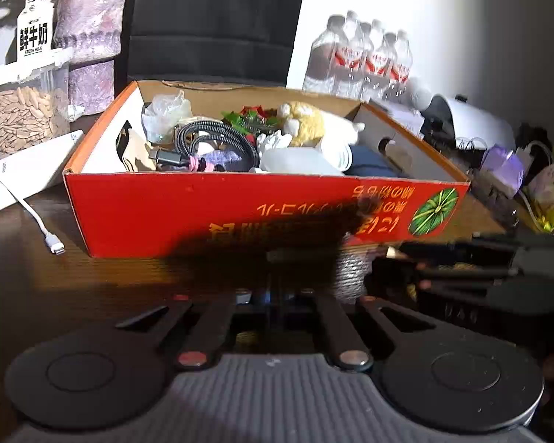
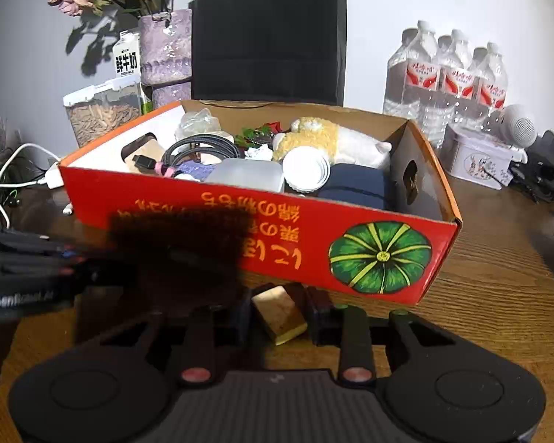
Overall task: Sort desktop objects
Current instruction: 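Grasp the small yellow block with the right tool, then carry the yellow block into the box and open the right tool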
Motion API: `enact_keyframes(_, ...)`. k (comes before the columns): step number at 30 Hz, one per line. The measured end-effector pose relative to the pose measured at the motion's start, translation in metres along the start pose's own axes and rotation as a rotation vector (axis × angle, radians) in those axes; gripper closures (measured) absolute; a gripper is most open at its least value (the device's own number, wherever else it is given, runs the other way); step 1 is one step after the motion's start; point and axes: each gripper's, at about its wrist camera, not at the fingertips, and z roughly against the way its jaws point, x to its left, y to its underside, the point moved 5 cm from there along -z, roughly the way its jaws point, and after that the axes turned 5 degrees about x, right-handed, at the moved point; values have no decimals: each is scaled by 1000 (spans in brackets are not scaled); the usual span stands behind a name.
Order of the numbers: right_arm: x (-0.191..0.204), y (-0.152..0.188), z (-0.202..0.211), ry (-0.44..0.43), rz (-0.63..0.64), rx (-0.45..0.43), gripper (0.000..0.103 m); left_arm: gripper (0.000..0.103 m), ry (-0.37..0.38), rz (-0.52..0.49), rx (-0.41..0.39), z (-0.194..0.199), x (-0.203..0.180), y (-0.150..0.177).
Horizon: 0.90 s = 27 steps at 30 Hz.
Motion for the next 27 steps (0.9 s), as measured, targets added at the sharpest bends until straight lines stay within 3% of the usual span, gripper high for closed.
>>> enact_keyframes(5,3,13,19,-31,-94,-16,75,100,-42,21,-38,13,-10,14)
enact_keyframes(11,20,44,70,-3,-125,-83,75,100,-69,45,-100,64,-24,46)
enact_keyframes(13,25,56,92,21,-130,-112,80,100,-89,63,-109,84,-26,64)
enact_keyframes(16,37,73,131,28,-84,-186,80,100,-78,88,-116,112,-33,89)
enact_keyframes(19,50,86,161,44,-36,-224,80,100,-79,43,-143,140,-50,108)
enact_keyframes(27,71,117,211,-6,-40,-269,80,100,-23,9,-239,194,-82,115)
